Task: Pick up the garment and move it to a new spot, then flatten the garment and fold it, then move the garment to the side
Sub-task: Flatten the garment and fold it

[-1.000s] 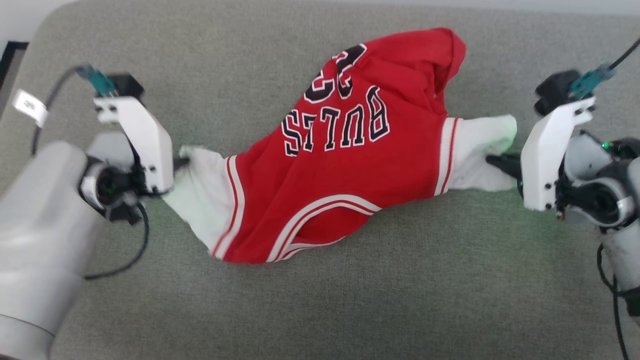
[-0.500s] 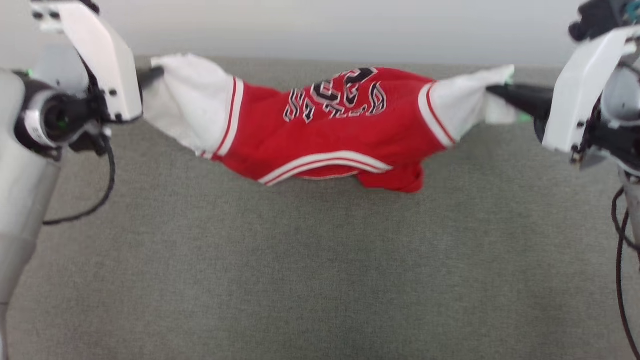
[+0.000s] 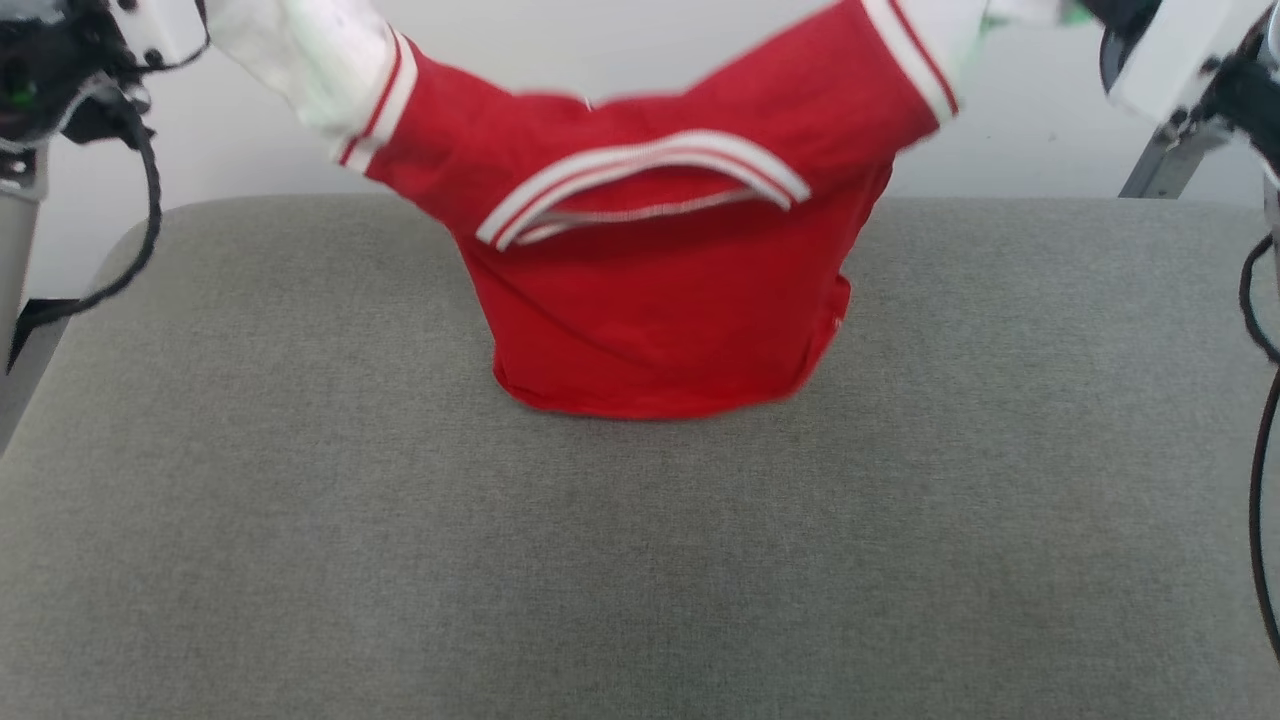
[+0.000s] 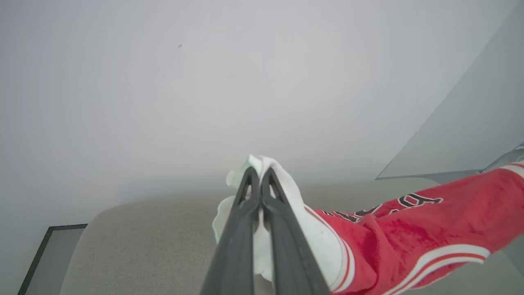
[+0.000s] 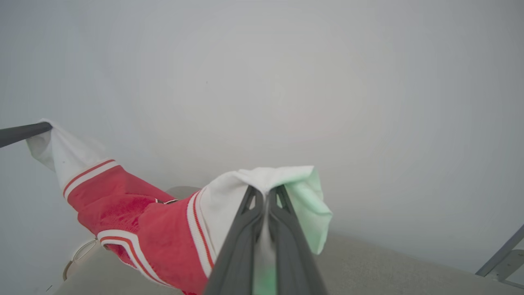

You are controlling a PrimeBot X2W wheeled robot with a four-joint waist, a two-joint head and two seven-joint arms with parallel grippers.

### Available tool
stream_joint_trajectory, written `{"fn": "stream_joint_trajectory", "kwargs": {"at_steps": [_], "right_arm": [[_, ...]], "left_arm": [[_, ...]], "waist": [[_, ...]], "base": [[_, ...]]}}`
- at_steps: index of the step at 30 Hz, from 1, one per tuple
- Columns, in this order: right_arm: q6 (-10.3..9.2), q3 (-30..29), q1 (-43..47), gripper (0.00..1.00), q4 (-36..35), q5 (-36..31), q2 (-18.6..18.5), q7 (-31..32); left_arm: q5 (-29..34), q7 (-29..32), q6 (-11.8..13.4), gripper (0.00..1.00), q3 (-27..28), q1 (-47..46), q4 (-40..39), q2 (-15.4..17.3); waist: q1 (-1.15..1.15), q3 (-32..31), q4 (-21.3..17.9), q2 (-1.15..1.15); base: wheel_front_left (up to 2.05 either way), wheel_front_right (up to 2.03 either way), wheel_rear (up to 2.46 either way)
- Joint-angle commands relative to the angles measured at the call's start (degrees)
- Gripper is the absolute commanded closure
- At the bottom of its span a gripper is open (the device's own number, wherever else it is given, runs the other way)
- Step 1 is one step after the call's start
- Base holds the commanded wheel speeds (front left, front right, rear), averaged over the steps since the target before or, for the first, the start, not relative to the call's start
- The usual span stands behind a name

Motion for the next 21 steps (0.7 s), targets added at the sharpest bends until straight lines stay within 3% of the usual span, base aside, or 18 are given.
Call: {"fn": "stream_joint_trajectory", "kwargs": {"at_steps": [1, 11, 21], "right_arm": [[0.00, 0.2, -2.5, 1.00, 1.9, -1.4, 0.4, -2.7], [0.00, 1.5, -9.4, 1.00, 9.5, -4.6, 0.9, -10.2], [0.00, 3.3, -18.2, 1.00, 19.4, -11.3, 3.4, -19.9]], "left_arm": [[1.2, -1.6, -0.4, 1.00, 0.4, -1.9, 1.3, 0.1], [2.5, -6.7, -2.7, 1.00, 0.9, -6.6, 6.6, -1.0], [4.5, -13.1, -4.2, 1.00, 0.9, -12.3, 11.8, -3.6]], "waist": [[0.00, -0.3, -0.4, 0.00], [0.00, 0.6, -1.2, 0.00], [0.00, 8.5, -1.7, 0.00]], "base": [[0.00, 0.00, 0.00], [0.00, 0.00, 0.00], [0.00, 0.00, 0.00]]}}
